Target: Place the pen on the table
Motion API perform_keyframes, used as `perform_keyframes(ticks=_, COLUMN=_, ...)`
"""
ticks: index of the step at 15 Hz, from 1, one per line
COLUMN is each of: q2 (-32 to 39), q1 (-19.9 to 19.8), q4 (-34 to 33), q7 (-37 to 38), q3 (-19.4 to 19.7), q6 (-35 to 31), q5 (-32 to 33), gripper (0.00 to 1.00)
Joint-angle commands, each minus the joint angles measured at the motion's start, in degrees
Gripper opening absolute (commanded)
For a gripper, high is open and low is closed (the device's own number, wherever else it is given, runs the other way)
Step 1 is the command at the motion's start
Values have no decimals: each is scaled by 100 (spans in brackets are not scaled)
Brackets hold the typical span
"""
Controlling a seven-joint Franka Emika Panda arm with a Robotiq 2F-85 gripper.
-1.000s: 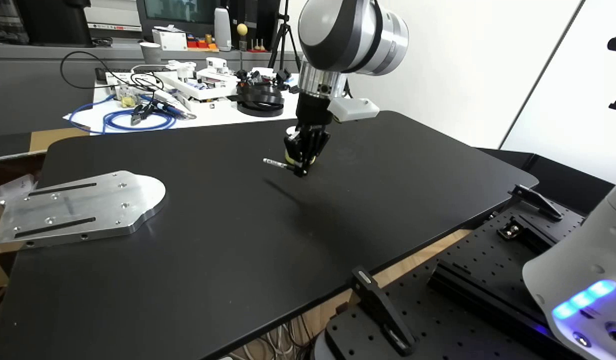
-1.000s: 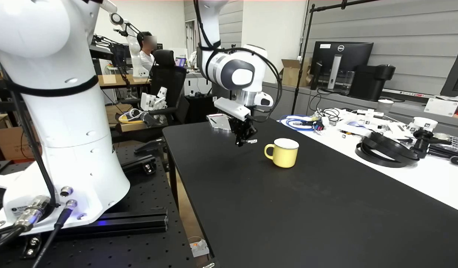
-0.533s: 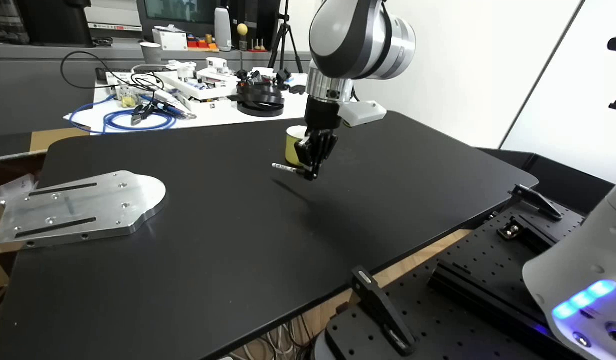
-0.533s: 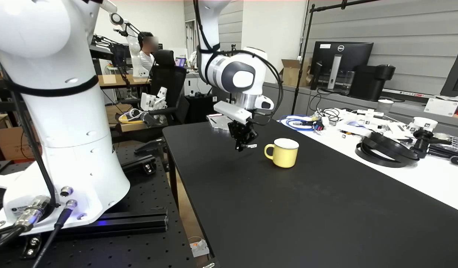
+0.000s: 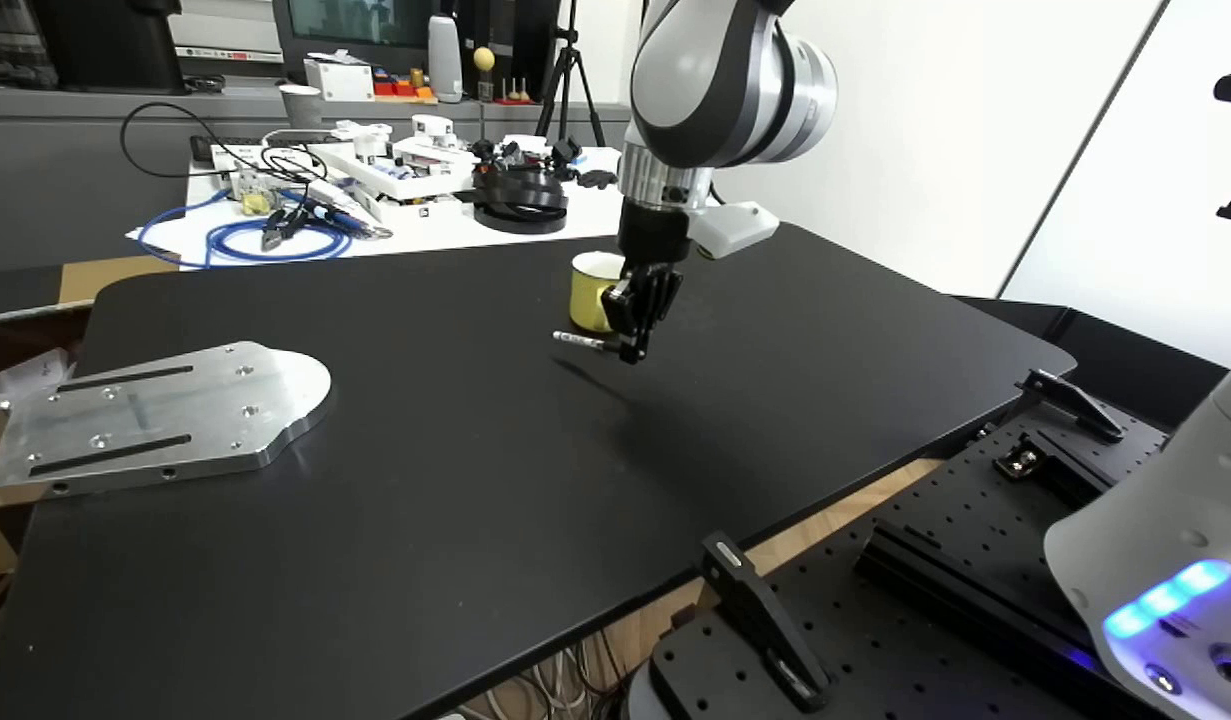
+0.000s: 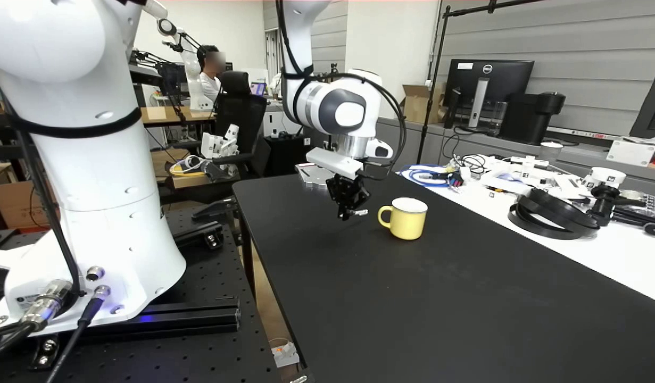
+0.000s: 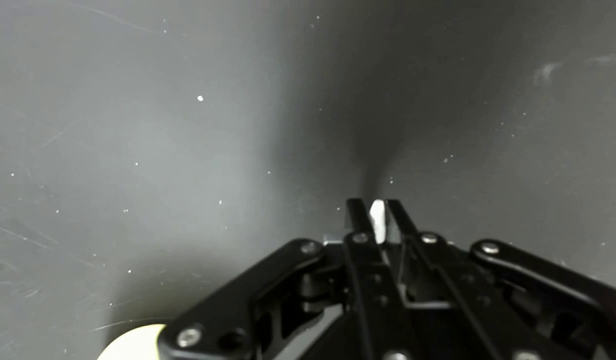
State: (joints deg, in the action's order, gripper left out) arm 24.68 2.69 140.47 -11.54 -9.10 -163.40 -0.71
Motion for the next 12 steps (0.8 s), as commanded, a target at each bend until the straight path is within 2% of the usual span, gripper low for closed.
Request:
perform_keyframes(ticks=1, q2=-121, q1=78, q4=122, q7=148, q3=95, q6=-72, q5=179, gripper=3)
perform_keyframes(ticks=5, q2=-146, q1=80, q4=116, q7=186, q3=97, q6=86, q5=178, gripper=3)
perform_keyframes(ticks=7, q2=-179, q1=-61, q4=92, q7=104, q3=-80, q6=515, q5=-13, gripper=3)
perform_keyframes(ticks=8, q2=-7, q1=-17, q4=1, q7=37, q3=-5, q6=243, q5=92, gripper=12)
perform_keyframes(ticks=12, q2=-10, q1=-26, q4=0, q7=28, q3=-43, q6=404, q5=69, gripper=12)
